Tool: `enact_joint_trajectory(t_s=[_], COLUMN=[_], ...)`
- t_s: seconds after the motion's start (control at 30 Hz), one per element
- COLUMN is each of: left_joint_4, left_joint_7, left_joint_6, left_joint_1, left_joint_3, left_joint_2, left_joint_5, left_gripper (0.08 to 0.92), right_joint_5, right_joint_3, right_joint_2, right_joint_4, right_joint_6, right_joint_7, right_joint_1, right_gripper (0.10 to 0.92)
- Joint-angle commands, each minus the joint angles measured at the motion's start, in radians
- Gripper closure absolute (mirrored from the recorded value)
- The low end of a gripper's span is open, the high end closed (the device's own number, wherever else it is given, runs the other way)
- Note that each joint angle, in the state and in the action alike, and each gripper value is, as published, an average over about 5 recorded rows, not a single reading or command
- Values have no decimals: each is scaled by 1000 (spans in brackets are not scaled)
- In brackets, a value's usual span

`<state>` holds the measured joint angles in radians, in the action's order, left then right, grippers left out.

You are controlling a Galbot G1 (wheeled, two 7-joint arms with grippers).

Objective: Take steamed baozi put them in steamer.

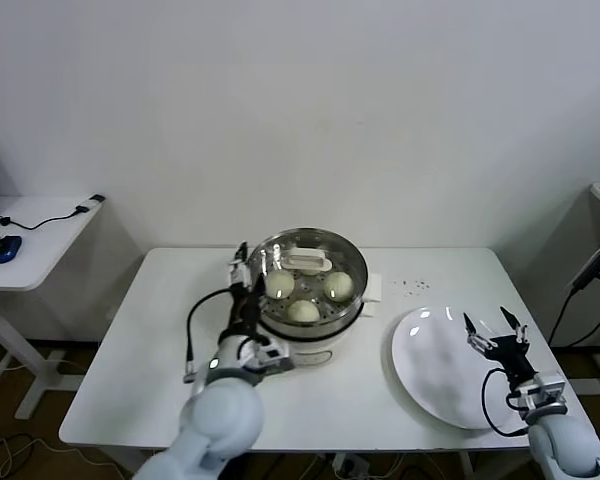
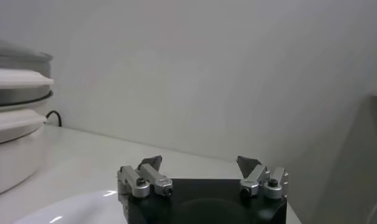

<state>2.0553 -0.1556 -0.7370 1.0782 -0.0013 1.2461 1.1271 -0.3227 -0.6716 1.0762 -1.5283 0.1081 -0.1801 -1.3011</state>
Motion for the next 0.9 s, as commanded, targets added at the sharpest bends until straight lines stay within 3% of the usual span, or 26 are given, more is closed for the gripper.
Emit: enact_joint_trajectory(t_s=[0.03, 0.17, 0.37, 0.53, 0.9], left_joint_4=[129, 66, -53, -90, -73], left_joint_7=[299, 396, 362, 337, 260], left_joint_6=[577, 751, 900, 893, 843], left_joint_1=[355, 453, 534, 550, 562], left_joint_3=[-435, -557, -673, -717, -719], left_joint_2=[-46, 30, 147, 198, 197], left_joint_5=[-692, -894, -1141, -1250, -1242], left_gripper=[177, 177, 177, 177, 177], right_joint_5=[6, 6, 8, 10, -33], right_joint_3=[-3, 7, 12, 17, 9], right_joint_2=[11, 28, 35, 38, 53], right_joint_4=[-99, -139, -161, -172, -182], right_joint_6=[-55, -41, -33, -47, -74], right_joint_7=[1, 7, 7, -2, -23], right_joint_1=[-26, -49, -77, -90, -92], right_gripper=[203, 203, 203, 203, 203])
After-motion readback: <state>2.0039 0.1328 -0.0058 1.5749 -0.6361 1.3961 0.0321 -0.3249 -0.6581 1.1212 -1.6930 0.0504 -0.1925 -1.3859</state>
